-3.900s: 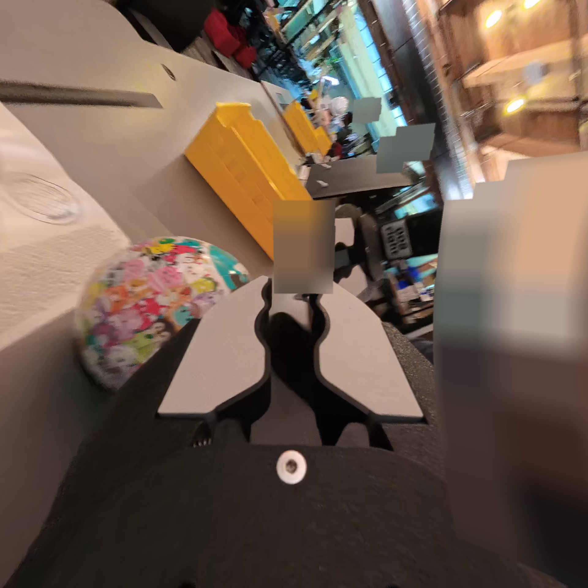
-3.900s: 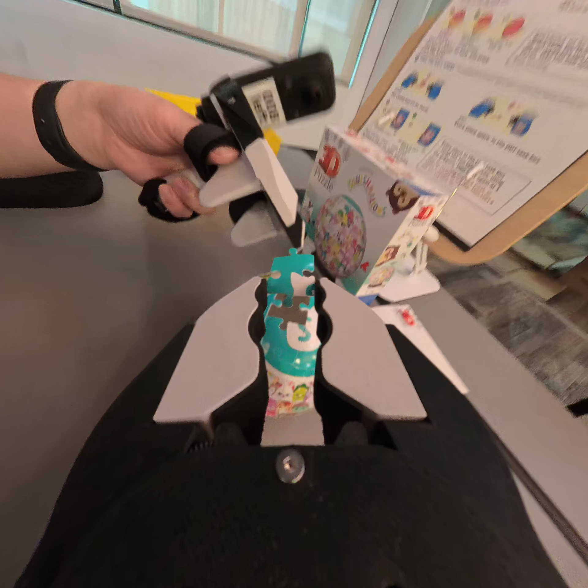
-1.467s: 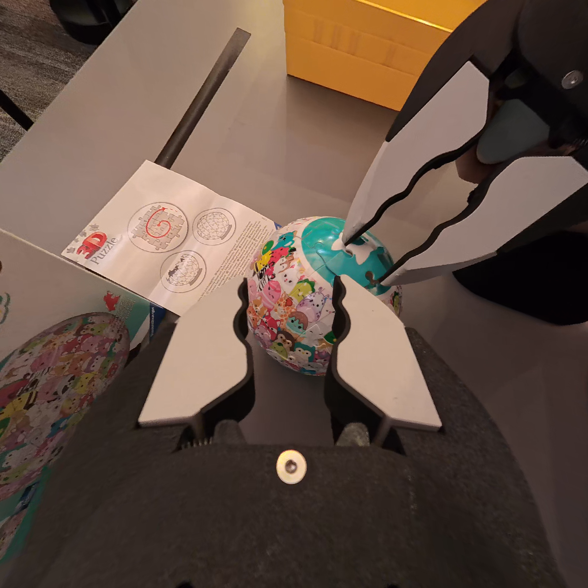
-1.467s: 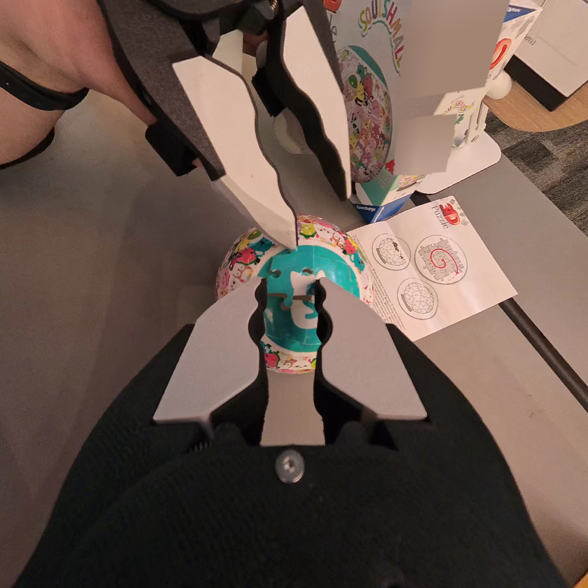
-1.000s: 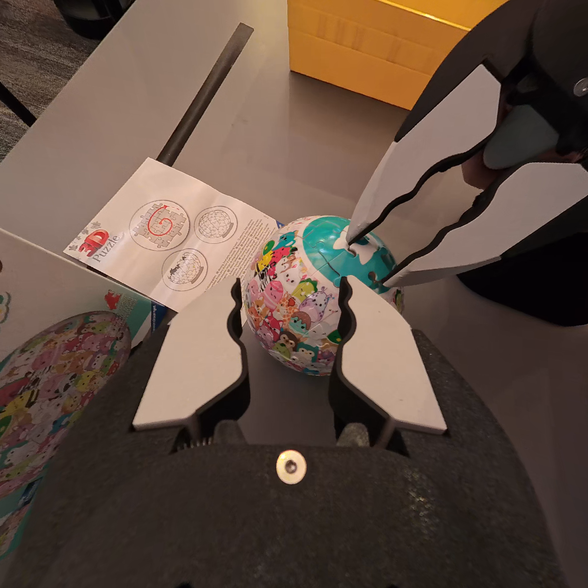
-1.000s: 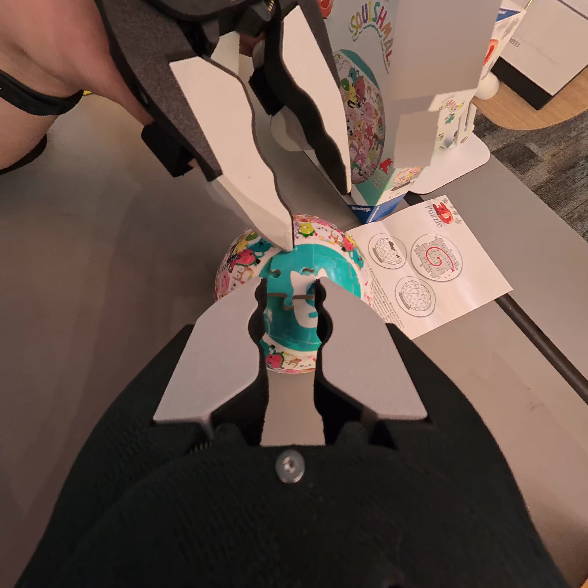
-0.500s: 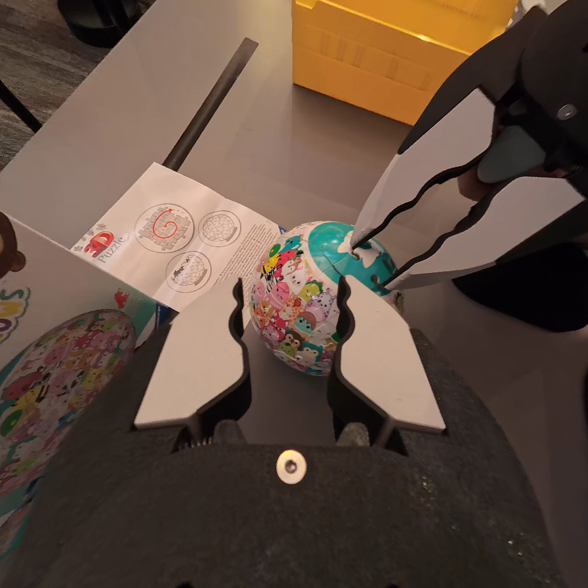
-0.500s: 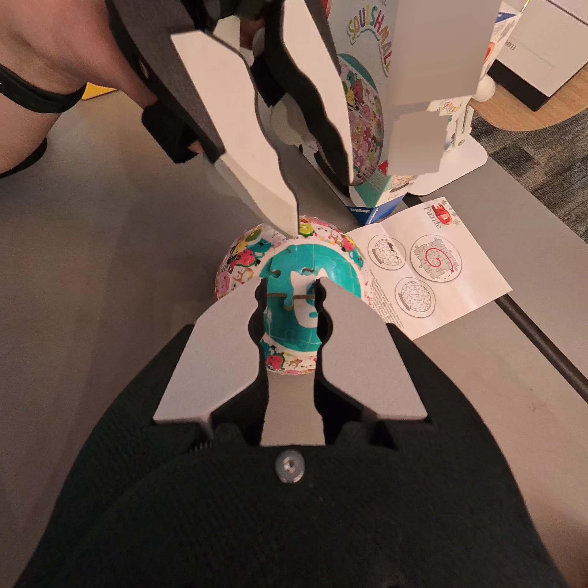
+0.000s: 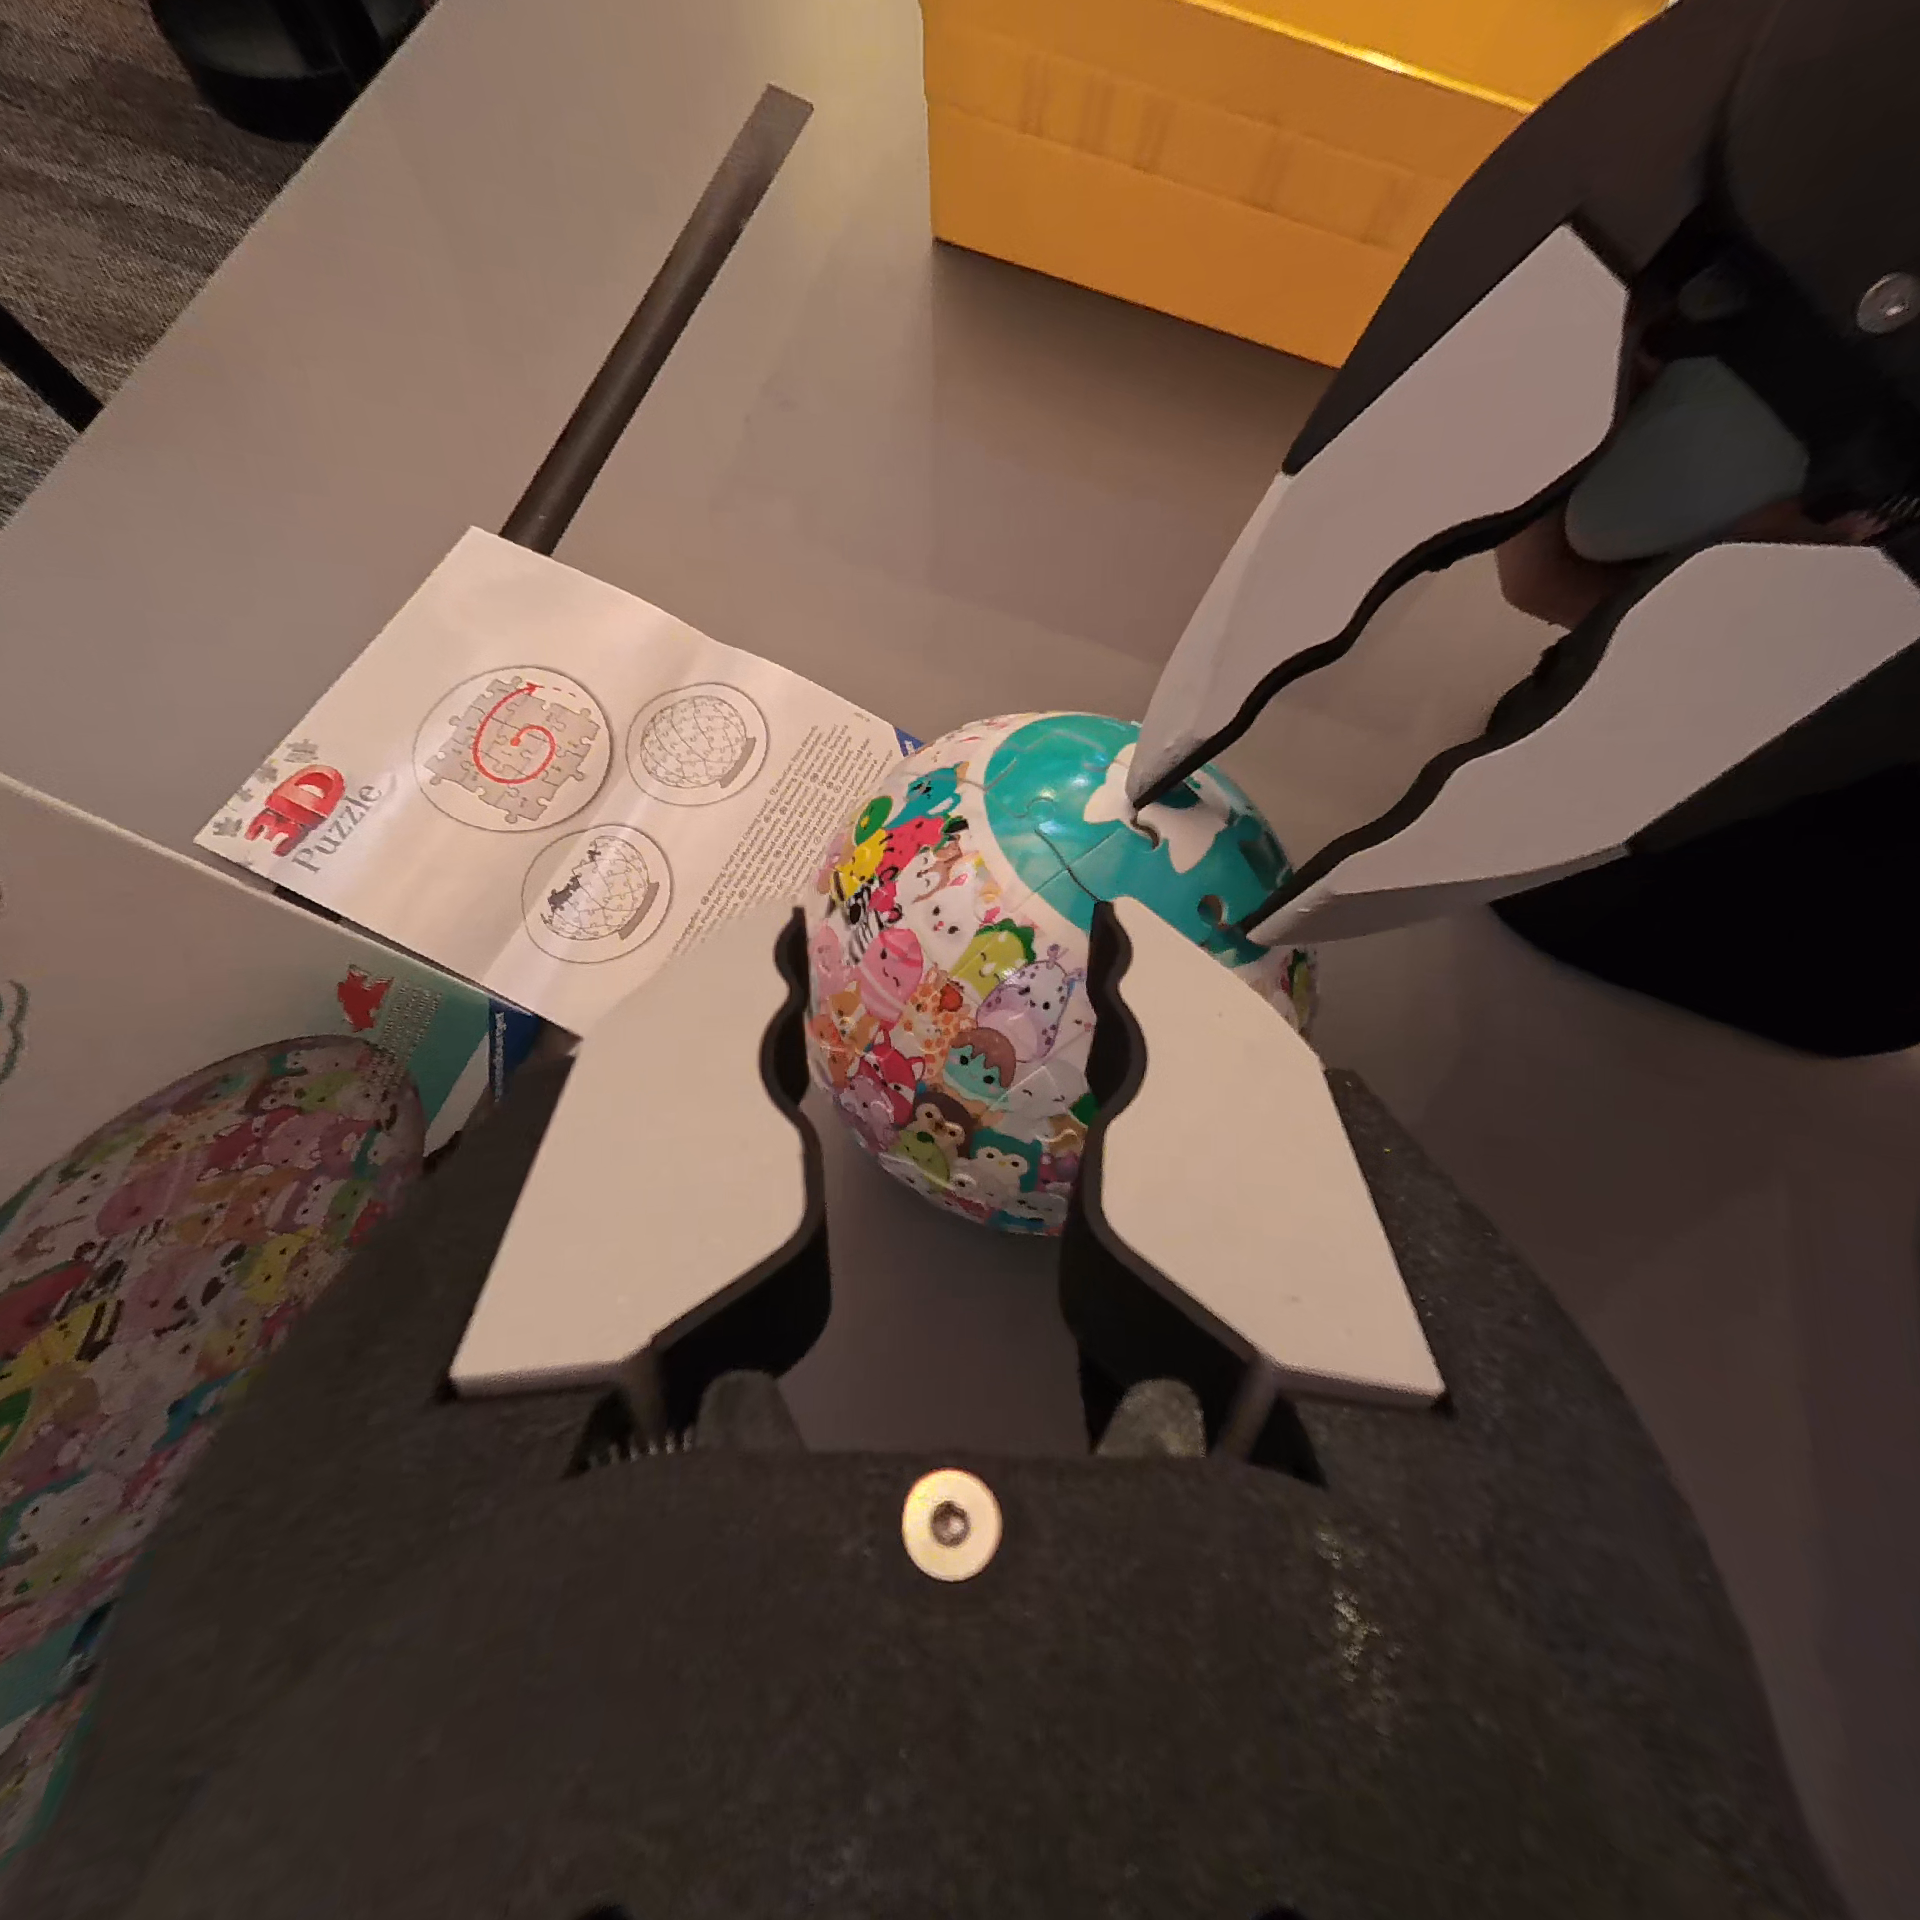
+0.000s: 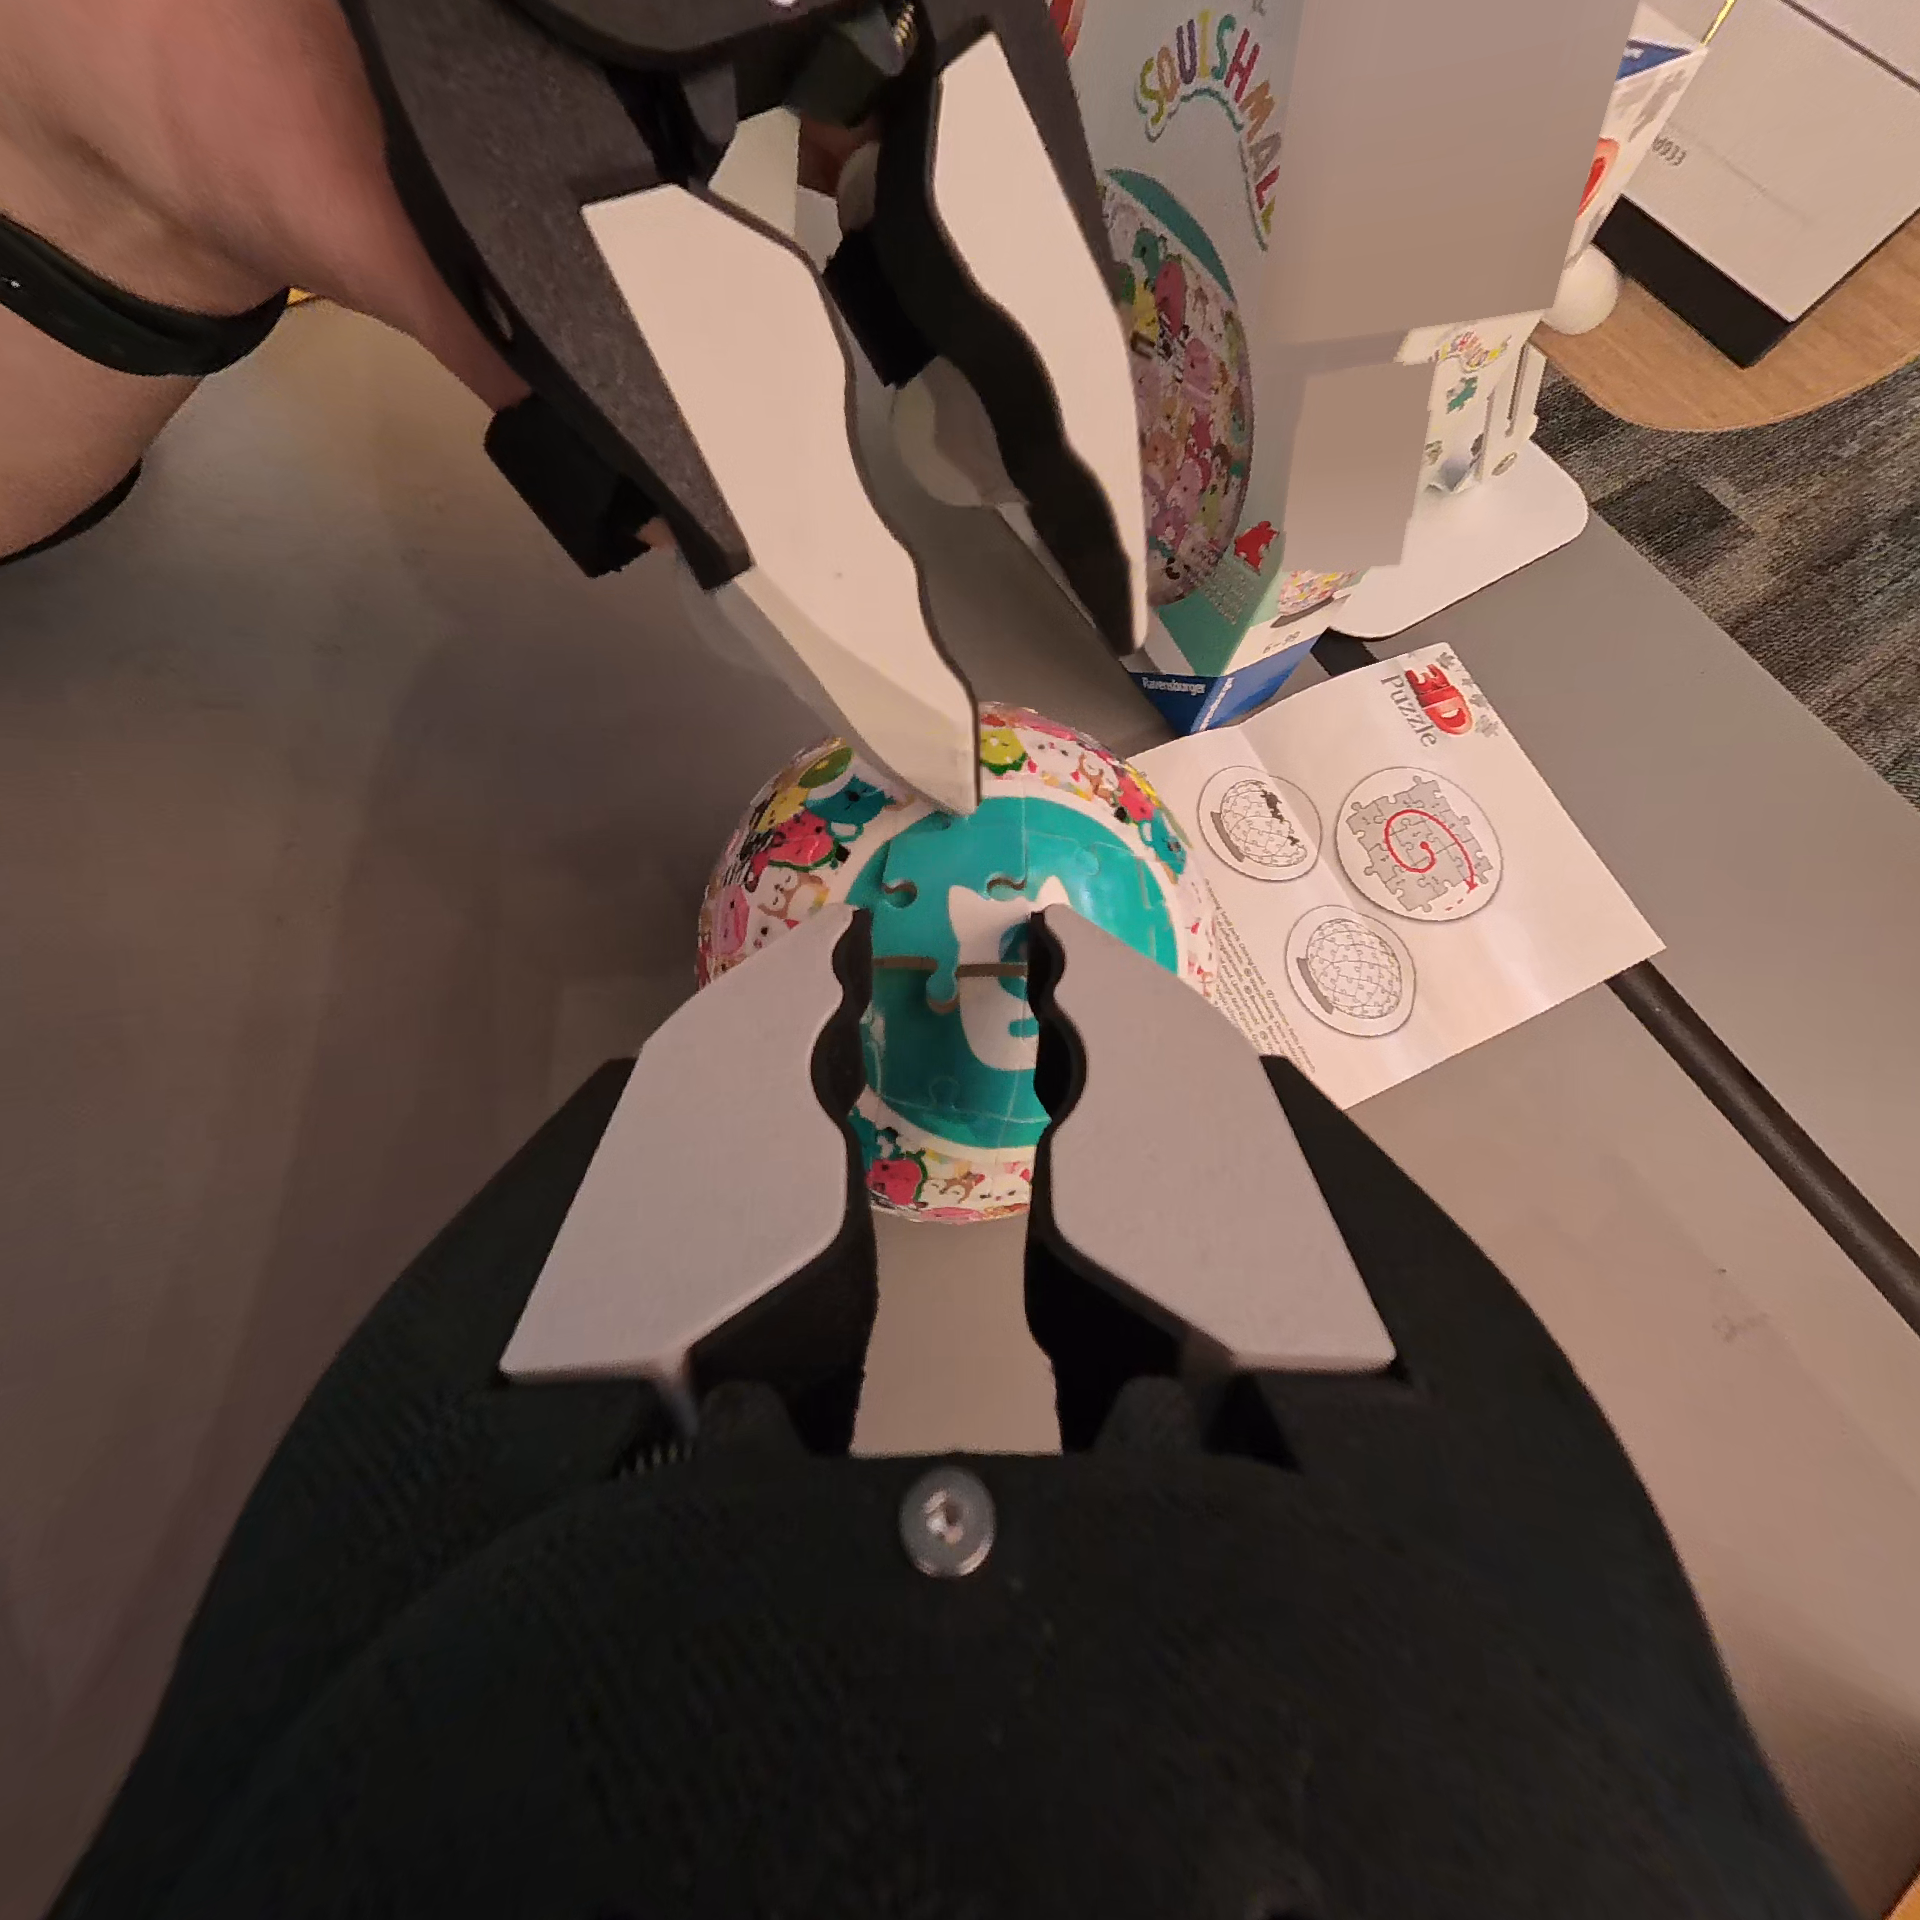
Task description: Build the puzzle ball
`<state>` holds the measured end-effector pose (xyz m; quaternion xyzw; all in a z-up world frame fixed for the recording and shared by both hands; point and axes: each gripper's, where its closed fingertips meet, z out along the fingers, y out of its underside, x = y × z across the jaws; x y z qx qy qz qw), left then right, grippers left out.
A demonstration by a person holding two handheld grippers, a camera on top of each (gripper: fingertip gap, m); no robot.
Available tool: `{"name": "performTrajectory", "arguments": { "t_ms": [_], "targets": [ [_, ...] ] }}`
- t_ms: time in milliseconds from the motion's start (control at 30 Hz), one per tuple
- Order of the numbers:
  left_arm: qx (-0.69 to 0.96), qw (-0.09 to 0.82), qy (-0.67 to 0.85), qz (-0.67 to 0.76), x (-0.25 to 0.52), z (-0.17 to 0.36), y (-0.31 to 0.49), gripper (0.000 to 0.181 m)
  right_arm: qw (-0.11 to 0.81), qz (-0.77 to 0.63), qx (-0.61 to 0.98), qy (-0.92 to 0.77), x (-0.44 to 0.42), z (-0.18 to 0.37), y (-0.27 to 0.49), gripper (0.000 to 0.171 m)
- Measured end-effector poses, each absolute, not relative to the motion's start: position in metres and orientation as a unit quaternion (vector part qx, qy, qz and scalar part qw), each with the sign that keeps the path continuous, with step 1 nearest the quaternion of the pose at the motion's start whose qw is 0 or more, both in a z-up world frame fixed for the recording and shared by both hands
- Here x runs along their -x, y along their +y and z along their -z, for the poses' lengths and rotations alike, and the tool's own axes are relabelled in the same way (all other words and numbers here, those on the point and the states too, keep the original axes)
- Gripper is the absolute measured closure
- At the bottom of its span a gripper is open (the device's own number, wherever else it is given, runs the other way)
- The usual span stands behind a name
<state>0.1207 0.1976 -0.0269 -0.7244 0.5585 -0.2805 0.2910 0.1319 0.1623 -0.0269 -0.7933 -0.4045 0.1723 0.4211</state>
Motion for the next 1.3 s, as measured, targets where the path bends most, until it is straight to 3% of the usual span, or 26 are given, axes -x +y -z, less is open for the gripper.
{"name": "performTrajectory", "arguments": {
  "t_ms": [267,367,1000,1033,1167,1300],
  "targets": [
    [0.719,0.293,0.563,0.283,-0.123,0.026,0.196,0.137,0.421,-0.171,0.795,-0.402,-0.132,0.027,0.162,0.142],
    [0.718,0.300,0.561,0.282,-0.124,0.024,0.197,0.129,0.422,-0.170,0.794,-0.402,-0.132,0.027,0.162,0.142],
    [0.718,0.284,0.571,0.279,-0.124,0.027,0.192,0.129,0.441,-0.189,0.774,-0.413,-0.138,0.022,0.155,0.139],
    [0.718,0.283,0.571,0.279,-0.124,0.027,0.192,0.129,0.450,-0.190,0.771,-0.409,-0.141,0.019,0.156,0.140],
    [0.718,0.282,0.572,0.278,-0.124,0.028,0.192,0.128,0.487,-0.247,0.740,-0.394,-0.150,0.008,0.157,0.170],
    [0.718,0.281,0.572,0.279,-0.124,0.028,0.192,0.128,0.501,-0.271,0.713,-0.408,-0.146,0.011,0.154,0.171]
  ]
}}
